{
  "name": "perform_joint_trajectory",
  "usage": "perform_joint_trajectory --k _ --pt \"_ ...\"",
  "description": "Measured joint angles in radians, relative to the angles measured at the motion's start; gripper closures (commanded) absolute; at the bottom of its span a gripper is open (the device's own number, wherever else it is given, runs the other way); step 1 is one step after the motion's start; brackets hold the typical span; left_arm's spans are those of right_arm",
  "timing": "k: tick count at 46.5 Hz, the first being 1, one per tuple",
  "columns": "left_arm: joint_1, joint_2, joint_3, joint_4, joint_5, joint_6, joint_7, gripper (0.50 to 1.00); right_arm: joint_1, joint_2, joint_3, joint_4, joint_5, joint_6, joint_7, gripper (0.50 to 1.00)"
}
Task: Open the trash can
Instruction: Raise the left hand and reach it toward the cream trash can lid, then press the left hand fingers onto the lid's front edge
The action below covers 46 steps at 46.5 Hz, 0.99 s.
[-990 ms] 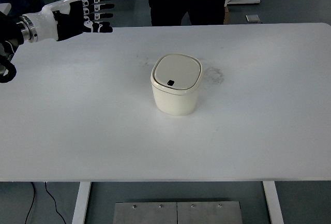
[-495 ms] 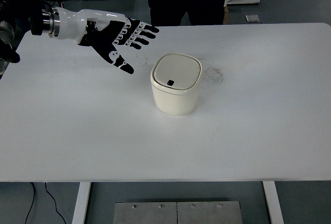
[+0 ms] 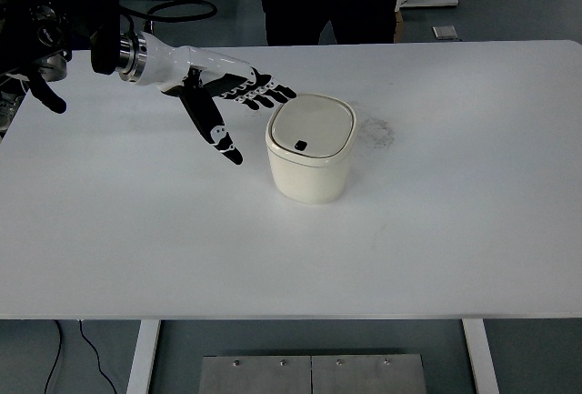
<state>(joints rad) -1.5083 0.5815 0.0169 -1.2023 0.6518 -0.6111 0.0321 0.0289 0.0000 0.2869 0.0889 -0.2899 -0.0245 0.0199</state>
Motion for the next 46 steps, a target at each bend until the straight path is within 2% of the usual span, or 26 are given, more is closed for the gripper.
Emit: perform_joint_trajectory --k 46 --pt "-0.007 -0.085 0.000 0.006 0.117 0.000 0.000 0.500 0.000 0.000 0.000 0.000 0.000 0.000 0.000 0.509"
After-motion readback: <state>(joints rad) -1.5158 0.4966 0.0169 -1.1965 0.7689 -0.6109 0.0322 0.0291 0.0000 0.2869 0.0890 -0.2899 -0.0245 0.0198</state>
